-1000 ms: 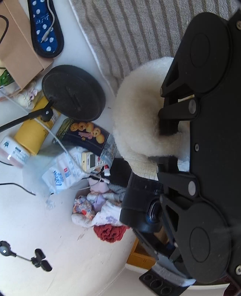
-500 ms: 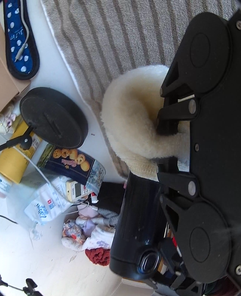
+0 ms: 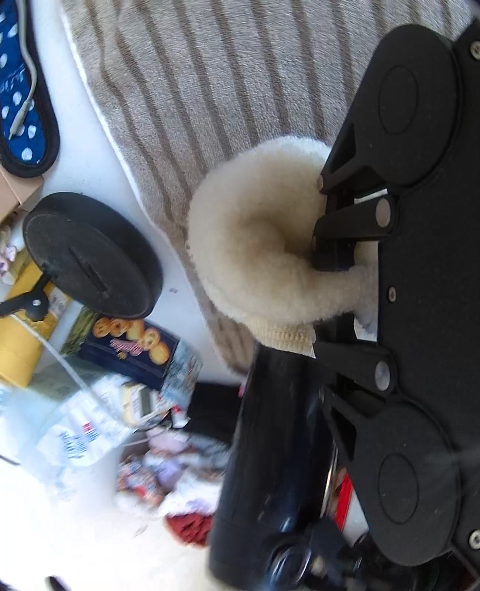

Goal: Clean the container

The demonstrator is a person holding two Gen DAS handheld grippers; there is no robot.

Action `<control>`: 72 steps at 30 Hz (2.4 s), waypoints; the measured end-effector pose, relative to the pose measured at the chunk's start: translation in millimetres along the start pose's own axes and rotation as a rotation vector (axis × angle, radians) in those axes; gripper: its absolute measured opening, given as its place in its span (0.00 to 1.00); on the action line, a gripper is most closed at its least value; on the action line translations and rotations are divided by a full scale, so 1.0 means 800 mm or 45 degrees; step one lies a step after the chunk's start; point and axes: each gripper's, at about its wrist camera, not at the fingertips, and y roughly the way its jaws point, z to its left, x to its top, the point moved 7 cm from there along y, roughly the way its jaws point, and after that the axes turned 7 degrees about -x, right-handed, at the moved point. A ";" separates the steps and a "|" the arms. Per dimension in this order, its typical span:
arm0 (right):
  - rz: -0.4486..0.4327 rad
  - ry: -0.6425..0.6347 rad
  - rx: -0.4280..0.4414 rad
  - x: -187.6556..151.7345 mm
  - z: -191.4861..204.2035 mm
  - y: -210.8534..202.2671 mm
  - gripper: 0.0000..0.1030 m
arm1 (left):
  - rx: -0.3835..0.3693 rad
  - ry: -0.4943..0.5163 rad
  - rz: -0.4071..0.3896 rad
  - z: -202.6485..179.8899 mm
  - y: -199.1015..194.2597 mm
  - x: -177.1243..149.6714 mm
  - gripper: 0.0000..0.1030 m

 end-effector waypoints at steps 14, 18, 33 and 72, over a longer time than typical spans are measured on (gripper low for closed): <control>-0.118 0.022 0.249 0.015 0.051 -0.055 0.16 | 0.016 0.021 0.002 0.002 -0.002 -0.004 0.63; -0.159 0.011 0.312 0.023 0.070 -0.073 0.16 | 0.026 0.015 0.001 -0.008 -0.003 -0.002 0.63; -0.236 -0.153 0.430 0.048 0.128 -0.122 0.16 | 0.017 0.002 -0.005 -0.008 -0.003 -0.001 0.63; -0.188 -0.083 0.223 0.022 0.069 -0.094 0.16 | -0.354 -0.019 0.058 0.028 -0.007 0.031 0.73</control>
